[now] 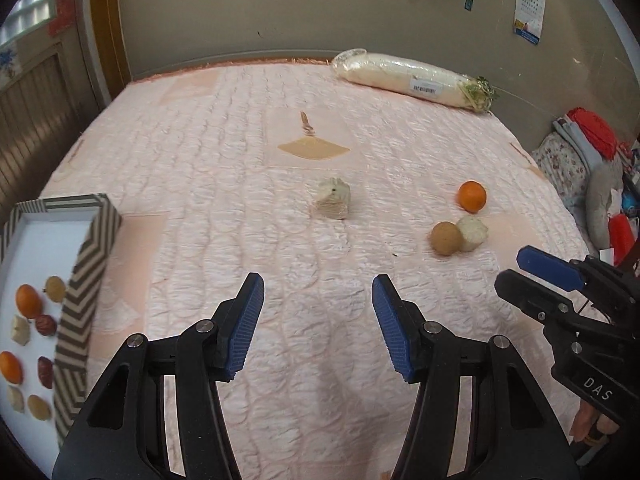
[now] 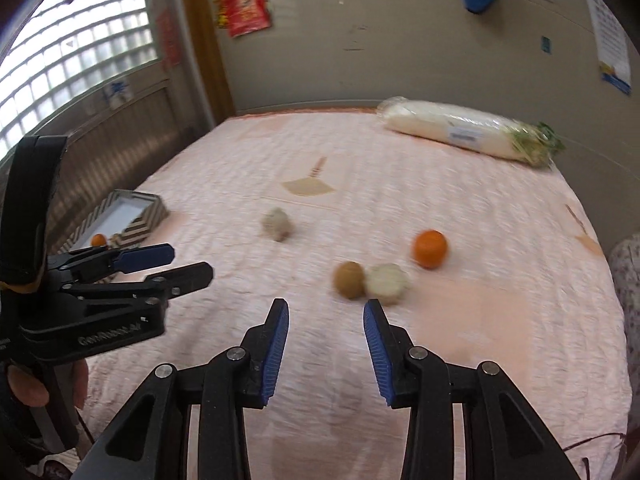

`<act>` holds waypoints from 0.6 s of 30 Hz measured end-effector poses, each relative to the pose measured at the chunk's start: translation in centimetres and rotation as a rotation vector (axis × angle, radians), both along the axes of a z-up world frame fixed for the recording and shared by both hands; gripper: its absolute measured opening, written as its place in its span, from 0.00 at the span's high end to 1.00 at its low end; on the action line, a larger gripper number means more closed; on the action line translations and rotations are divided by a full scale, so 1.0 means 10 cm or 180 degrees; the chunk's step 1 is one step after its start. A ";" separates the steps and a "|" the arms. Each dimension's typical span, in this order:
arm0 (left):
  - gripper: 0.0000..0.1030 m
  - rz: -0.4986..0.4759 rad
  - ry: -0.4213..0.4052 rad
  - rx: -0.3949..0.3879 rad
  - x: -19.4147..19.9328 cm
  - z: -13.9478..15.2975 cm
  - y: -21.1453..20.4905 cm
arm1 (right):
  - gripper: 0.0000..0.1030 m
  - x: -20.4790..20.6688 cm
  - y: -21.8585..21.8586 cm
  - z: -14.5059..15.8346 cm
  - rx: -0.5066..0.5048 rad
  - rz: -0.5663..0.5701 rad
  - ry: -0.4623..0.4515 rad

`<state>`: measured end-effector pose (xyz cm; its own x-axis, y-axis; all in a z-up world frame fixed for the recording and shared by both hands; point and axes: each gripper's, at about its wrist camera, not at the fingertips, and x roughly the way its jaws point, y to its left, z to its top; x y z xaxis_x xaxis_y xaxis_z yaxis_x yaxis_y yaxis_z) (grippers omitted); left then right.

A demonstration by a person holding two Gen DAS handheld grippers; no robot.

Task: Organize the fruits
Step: 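Move both tools back toward the last foods on the bed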

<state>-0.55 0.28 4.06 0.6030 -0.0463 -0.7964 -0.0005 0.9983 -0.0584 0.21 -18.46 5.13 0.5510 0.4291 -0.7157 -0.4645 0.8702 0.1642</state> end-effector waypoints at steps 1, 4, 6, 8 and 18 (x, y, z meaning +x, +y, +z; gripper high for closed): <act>0.45 0.0004 0.0016 -0.0005 0.02 -0.01 0.00 | 0.64 0.03 -0.01 -0.03 -0.0008 -0.0006 0.0029; 0.45 0.0050 0.0072 -0.0030 0.07 -0.05 0.04 | 0.64 0.09 0.01 -0.10 -0.0042 0.0025 0.0056; 0.45 0.0081 0.0105 -0.0040 0.10 -0.07 0.07 | 0.64 0.13 0.06 -0.14 -0.0068 0.0069 0.0056; 0.45 0.0075 0.0119 -0.0044 0.12 -0.08 0.08 | 0.64 0.18 0.09 -0.17 -0.0132 0.0063 0.0047; 0.45 0.0022 0.0181 -0.0107 0.30 -0.11 0.04 | 0.64 0.44 -0.02 -0.37 -0.0335 -0.0059 0.0176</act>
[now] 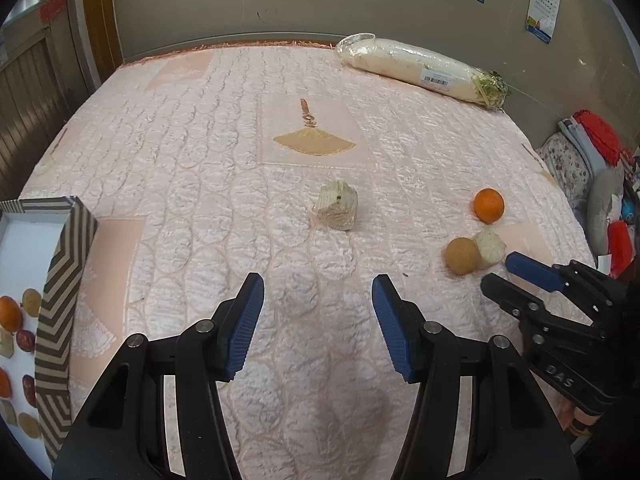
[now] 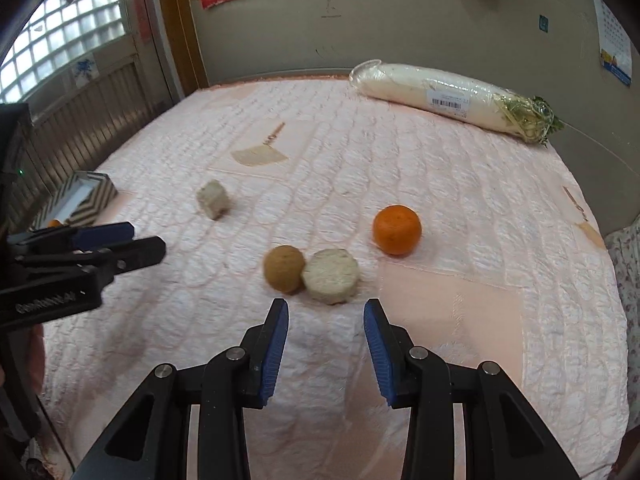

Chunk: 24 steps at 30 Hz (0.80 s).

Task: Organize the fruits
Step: 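Move both tools back toward the last foods on the bed, then grasp a pale cake cube with the left tool while the right tool grasps a round cake slice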

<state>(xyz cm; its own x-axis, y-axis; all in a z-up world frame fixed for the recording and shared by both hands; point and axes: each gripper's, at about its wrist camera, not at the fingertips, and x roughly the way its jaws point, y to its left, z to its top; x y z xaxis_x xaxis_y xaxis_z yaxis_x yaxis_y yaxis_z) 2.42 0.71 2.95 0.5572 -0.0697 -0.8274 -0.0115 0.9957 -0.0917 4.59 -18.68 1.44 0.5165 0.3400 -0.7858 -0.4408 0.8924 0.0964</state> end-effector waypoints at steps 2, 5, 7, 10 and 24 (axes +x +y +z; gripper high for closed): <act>0.45 -0.0001 0.0008 0.0003 0.02 -0.01 -0.01 | 0.64 0.06 0.02 -0.04 -0.0071 0.0015 -0.0002; 0.45 -0.0012 0.0035 0.0023 0.08 -0.03 -0.04 | 0.64 0.15 0.05 -0.07 -0.0111 0.0048 -0.0034; 0.45 -0.0021 0.0037 0.0029 0.11 -0.03 -0.06 | 0.64 0.20 0.07 -0.08 -0.0091 0.0072 -0.0059; 0.45 -0.0069 0.0047 0.0036 0.21 -0.04 -0.09 | 0.64 0.24 0.10 -0.09 -0.0069 0.0100 -0.0076; 0.45 -0.0134 0.0055 0.0021 0.66 -0.14 -0.13 | 0.71 0.21 0.02 -0.05 0.0165 0.0099 -0.0110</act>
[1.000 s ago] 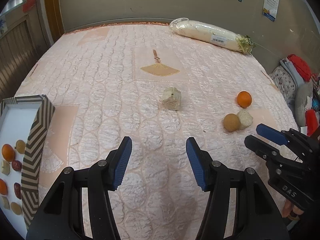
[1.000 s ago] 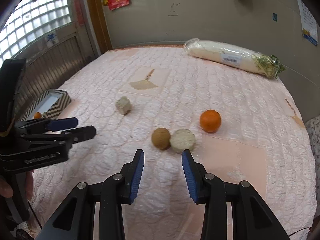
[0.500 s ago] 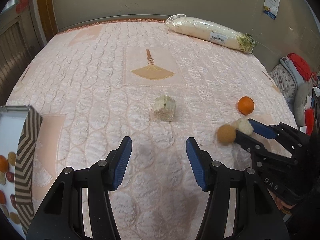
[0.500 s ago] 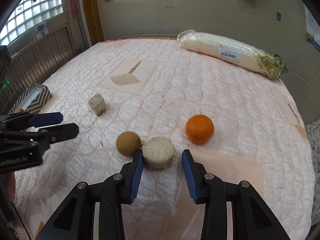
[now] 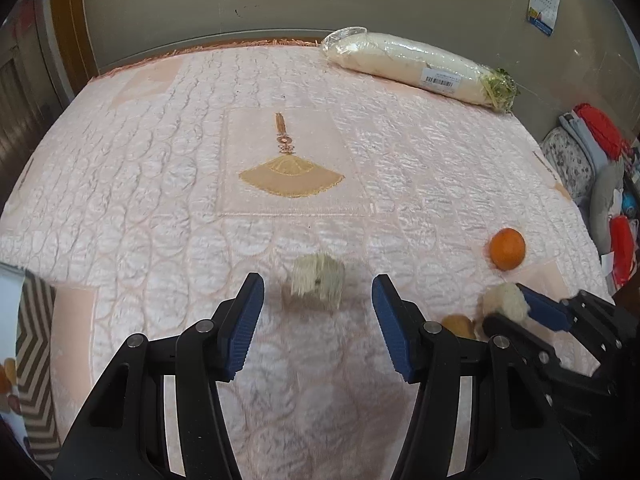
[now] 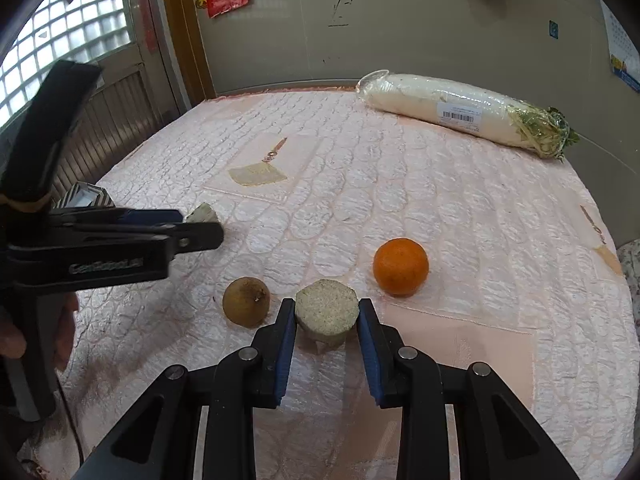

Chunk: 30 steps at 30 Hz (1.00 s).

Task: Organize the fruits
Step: 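Grasp a pale cake cube with the left tool while the right tool grasps a round cake slice, then carry both cake pieces over the white tray with both tools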

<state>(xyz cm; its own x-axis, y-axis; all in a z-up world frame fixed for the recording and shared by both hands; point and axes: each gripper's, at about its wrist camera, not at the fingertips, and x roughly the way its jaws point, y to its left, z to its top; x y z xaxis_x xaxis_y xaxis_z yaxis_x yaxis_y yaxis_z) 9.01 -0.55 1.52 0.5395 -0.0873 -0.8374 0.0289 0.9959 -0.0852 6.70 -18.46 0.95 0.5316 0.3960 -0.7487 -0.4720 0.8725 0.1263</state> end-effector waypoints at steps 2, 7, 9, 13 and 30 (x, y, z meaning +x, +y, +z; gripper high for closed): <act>0.46 -0.0009 -0.0022 -0.0083 0.03 -0.03 0.03 | 0.71 -0.01 0.00 0.00 0.0010 0.0006 -0.0002; 0.73 -0.0002 -0.0073 -0.0030 0.01 -0.05 0.10 | 0.71 -0.01 0.01 0.00 0.0028 0.0014 0.0012; 0.73 0.0016 -0.0088 -0.0016 -0.03 -0.03 0.12 | 0.71 -0.03 0.02 0.01 0.0038 0.0016 0.0015; 0.73 0.0078 -0.0151 0.0024 -0.22 0.03 0.17 | 0.71 -0.12 0.13 0.06 0.0074 0.0069 -0.0013; 0.73 0.0437 -0.0399 0.0256 -1.38 0.38 0.80 | 0.71 -0.69 0.96 0.39 0.0326 0.0521 -0.0161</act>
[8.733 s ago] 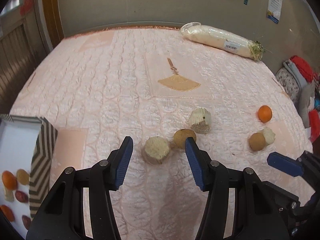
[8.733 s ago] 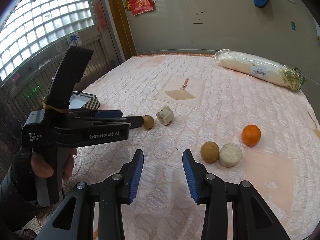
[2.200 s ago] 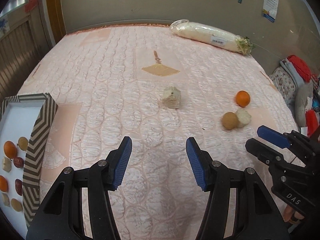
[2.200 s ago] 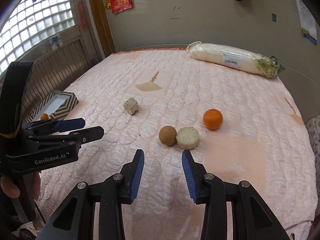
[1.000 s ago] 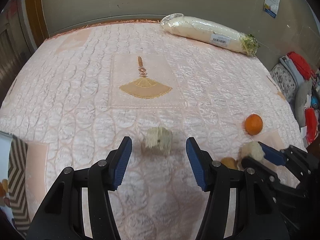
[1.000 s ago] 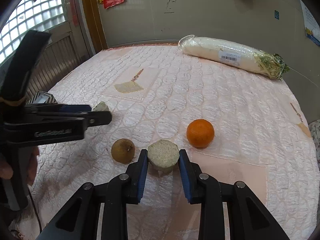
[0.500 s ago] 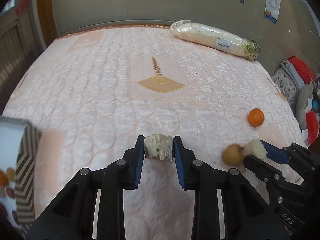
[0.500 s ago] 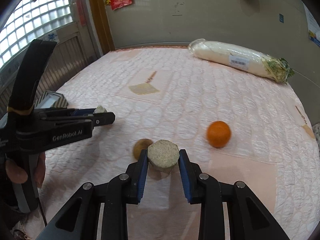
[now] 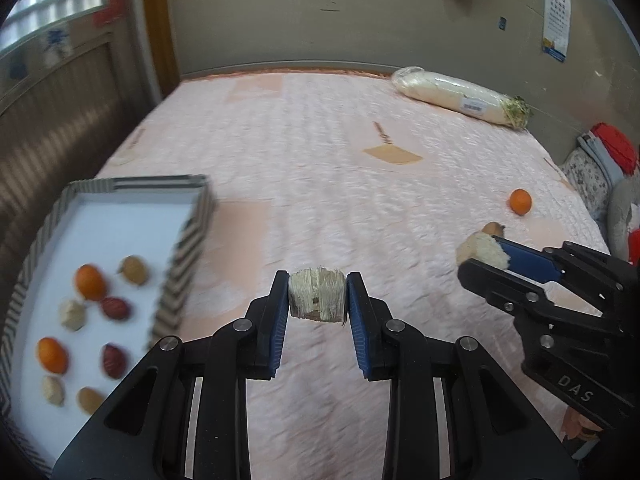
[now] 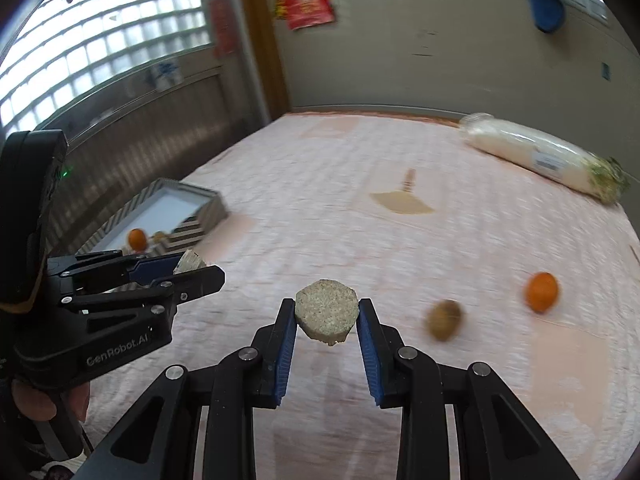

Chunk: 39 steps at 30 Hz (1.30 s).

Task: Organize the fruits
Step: 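Carry both cake pieces over the white tray with both tools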

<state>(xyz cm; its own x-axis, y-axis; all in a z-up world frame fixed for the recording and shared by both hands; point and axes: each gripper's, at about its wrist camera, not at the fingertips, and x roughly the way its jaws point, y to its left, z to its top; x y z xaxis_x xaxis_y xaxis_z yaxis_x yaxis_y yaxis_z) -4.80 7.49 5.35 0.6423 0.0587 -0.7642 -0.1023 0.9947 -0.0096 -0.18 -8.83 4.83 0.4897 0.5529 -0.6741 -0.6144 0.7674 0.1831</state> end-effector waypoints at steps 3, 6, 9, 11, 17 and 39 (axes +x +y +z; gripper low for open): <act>0.73 0.0086 -0.0023 0.0026 -0.12 0.03 0.16 | 0.71 -0.09 0.24 0.02 -0.0001 0.0144 -0.0016; 0.73 0.0196 -0.0053 0.0085 -0.24 0.05 0.32 | 0.71 -0.15 0.43 0.04 -0.0002 0.0254 -0.0036; 0.73 0.0297 -0.0070 0.0114 -0.32 0.08 0.47 | 0.71 -0.21 0.62 0.06 -0.0002 0.0366 -0.0065; 0.73 0.0360 -0.0096 0.0119 -0.39 0.11 0.57 | 0.71 -0.25 0.74 0.08 -0.0007 0.0431 -0.0071; 0.73 0.0505 -0.0150 0.0142 -0.56 0.18 0.79 | 0.71 -0.33 0.99 0.10 -0.0019 0.0588 -0.0083; 0.73 0.0947 -0.0076 0.0157 -0.97 0.06 1.44 | 0.71 -0.64 1.69 0.17 -0.0095 0.1130 -0.0162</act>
<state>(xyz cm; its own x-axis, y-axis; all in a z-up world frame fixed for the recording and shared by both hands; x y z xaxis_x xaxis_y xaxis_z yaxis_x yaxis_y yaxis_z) -14.53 21.87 5.95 0.6091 0.2837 -0.7406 -0.3897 0.9204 0.0320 -6.55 8.11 6.50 0.3042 0.6750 -0.6722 -0.8514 0.5091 0.1259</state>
